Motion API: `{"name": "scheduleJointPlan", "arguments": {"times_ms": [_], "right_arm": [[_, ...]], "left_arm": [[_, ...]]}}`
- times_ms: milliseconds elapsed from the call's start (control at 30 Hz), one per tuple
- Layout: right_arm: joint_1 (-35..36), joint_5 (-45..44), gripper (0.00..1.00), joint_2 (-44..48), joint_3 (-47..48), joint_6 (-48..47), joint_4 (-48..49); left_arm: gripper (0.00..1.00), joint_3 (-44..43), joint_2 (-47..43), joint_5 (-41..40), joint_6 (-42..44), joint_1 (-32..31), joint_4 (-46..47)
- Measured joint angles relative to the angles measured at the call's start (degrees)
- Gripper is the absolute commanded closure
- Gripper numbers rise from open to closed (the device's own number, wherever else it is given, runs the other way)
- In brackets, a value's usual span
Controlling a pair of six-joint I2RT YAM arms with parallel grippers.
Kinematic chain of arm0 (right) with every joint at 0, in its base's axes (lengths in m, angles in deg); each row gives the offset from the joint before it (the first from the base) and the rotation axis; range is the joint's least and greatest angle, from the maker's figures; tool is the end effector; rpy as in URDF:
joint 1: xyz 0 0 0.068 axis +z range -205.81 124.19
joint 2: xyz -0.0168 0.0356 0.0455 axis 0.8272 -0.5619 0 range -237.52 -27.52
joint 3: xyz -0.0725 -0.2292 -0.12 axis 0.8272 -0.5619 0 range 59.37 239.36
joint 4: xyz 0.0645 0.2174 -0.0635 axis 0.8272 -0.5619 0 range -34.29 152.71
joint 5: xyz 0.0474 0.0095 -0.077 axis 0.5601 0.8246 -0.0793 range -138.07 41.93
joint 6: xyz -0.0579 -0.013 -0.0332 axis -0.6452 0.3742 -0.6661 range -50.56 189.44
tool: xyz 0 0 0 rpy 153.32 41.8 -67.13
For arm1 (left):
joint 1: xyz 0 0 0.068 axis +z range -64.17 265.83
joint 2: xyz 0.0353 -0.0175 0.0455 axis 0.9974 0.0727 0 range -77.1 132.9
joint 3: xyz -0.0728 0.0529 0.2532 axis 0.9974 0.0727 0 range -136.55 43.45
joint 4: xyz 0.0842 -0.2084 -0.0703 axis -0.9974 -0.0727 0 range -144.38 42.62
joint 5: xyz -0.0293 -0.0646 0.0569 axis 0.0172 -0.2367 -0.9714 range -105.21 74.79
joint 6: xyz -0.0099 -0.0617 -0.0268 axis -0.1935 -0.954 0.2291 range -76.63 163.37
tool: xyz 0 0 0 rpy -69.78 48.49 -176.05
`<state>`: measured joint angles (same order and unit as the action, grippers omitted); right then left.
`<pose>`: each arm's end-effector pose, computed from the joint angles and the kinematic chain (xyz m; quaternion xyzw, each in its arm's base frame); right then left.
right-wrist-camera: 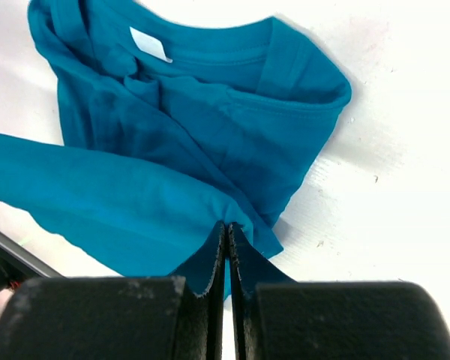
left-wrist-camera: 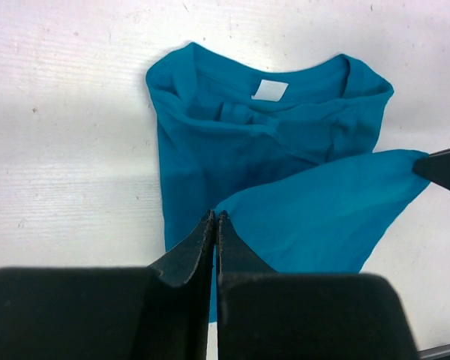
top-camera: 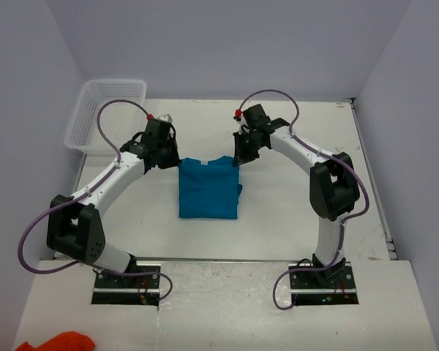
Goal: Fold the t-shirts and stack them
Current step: Fold the long partially folded tshirt into a neat square
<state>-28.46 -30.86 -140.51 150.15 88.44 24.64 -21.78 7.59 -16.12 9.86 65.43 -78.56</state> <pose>0.3547 0.2016 0.2166 -0.1078 0.9503 0.2328 0.1763 0.2836 -0.1045 0.2570 -0.1102 0.9351 -0.1460 0.3035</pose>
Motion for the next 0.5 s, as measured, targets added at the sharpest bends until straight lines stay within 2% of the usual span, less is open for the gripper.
{"name": "scheduleJointPlan", "arguments": {"times_ms": [100, 300, 500], "right_arm": [[0.00, -0.68, 1.00, -0.55, 2.97, -0.04, -1.27], [-0.04, -2.08, 1.00, -5.68, 14.95, -0.46, -2.91], [-0.76, -0.85, 1.00, -16.37, 31.01, -1.03, -8.31]], "left_arm": [[1.00, -2.12, 1.88, -0.52, 0.07, 0.02, -0.02], [1.00, -8.17, 9.99, -2.56, 0.66, 1.29, 1.44], [1.00, -15.63, 20.81, -3.69, 1.66, 4.20, 2.73]]}}
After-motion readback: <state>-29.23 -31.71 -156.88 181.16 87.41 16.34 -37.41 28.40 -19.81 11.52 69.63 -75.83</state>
